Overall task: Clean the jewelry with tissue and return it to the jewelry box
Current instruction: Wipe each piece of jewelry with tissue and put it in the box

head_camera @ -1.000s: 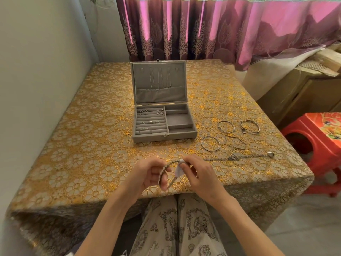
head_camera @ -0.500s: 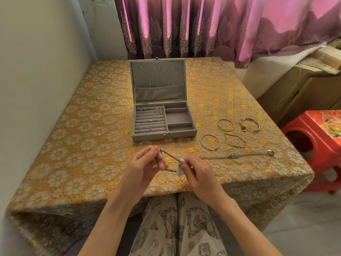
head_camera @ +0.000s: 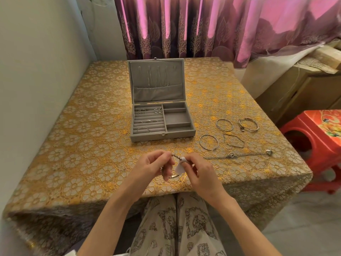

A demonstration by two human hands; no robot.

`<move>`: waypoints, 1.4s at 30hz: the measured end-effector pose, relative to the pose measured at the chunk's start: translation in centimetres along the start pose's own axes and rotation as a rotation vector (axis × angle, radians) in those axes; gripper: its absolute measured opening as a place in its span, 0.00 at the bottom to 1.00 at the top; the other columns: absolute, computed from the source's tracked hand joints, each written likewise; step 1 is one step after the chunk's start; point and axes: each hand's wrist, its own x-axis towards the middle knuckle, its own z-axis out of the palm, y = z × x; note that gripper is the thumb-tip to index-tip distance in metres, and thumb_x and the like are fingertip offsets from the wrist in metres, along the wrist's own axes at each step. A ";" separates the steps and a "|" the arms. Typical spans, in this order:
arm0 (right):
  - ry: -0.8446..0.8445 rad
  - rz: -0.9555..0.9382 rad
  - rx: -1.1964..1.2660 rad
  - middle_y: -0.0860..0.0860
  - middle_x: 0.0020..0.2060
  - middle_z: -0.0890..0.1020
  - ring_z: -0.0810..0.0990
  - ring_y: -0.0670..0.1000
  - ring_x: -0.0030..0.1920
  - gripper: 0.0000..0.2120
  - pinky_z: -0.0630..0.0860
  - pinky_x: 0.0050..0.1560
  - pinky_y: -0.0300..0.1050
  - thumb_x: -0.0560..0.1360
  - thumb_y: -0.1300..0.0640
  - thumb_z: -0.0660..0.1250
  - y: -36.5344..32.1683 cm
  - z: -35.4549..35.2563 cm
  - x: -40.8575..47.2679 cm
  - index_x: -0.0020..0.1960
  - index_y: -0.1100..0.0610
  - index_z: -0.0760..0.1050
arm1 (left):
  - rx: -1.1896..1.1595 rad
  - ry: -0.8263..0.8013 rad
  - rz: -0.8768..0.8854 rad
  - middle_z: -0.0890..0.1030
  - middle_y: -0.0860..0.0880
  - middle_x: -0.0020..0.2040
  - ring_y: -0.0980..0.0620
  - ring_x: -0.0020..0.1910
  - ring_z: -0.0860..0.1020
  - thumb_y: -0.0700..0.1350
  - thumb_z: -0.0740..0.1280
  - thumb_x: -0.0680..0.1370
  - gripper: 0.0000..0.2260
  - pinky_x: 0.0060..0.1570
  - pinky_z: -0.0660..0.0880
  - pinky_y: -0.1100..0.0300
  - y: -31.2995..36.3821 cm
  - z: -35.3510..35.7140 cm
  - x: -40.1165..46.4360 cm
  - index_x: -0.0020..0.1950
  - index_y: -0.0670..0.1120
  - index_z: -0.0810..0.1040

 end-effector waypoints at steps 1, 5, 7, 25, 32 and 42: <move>-0.004 0.003 -0.003 0.44 0.37 0.74 0.72 0.38 0.37 0.06 0.67 0.36 0.29 0.77 0.58 0.59 0.1 0.0 -0.1 0.47 0.58 0.74 | -0.008 0.019 0.011 0.76 0.48 0.31 0.53 0.31 0.73 0.49 0.61 0.75 0.12 0.42 0.74 0.57 0.1 0.0 0.0 0.41 0.41 0.76; 0.003 0.133 0.132 0.42 0.40 0.76 0.74 0.38 0.40 0.03 0.69 0.38 0.31 0.77 0.59 0.63 0.2 -0.1 -0.4 0.48 0.51 0.74 | 0.006 0.114 -0.005 0.76 0.48 0.31 0.51 0.34 0.75 0.49 0.61 0.76 0.12 0.46 0.76 0.53 -0.3 0.1 0.0 0.41 0.42 0.78; 0.042 0.126 0.152 0.43 0.41 0.78 0.76 0.41 0.41 0.05 0.72 0.38 0.34 0.76 0.59 0.65 0.0 -0.1 -0.3 0.49 0.49 0.74 | 0.040 0.137 -0.019 0.76 0.48 0.31 0.49 0.35 0.76 0.47 0.61 0.77 0.12 0.44 0.77 0.56 -0.4 0.4 0.1 0.40 0.42 0.79; 0.249 -0.214 -0.109 0.52 0.41 0.78 0.73 0.42 0.42 0.11 0.72 0.43 0.32 0.76 0.56 0.61 -1.2 1.1 1.1 0.48 0.62 0.77 | -0.037 0.058 -0.047 0.74 0.50 0.35 0.53 0.37 0.73 0.46 0.60 0.78 0.13 0.44 0.73 0.57 -0.2 0.8 -0.2 0.37 0.41 0.76; 0.289 -0.183 -0.081 0.51 0.39 0.77 0.73 0.44 0.38 0.07 0.72 0.39 0.34 0.75 0.59 0.62 -1.2 1.7 1.2 0.45 0.61 0.76 | 0.025 0.080 0.045 0.74 0.50 0.36 0.53 0.38 0.71 0.51 0.62 0.75 0.13 0.45 0.69 0.60 0.0 0.7 -0.7 0.38 0.44 0.78; 0.317 -0.154 -0.084 0.52 0.39 0.78 0.72 0.42 0.38 0.07 0.69 0.41 0.28 0.75 0.59 0.62 -0.9 2.2 0.8 0.47 0.61 0.77 | 0.008 0.073 0.120 0.74 0.50 0.36 0.53 0.39 0.70 0.51 0.61 0.75 0.12 0.44 0.69 0.64 -0.4 0.7 -1.1 0.37 0.46 0.77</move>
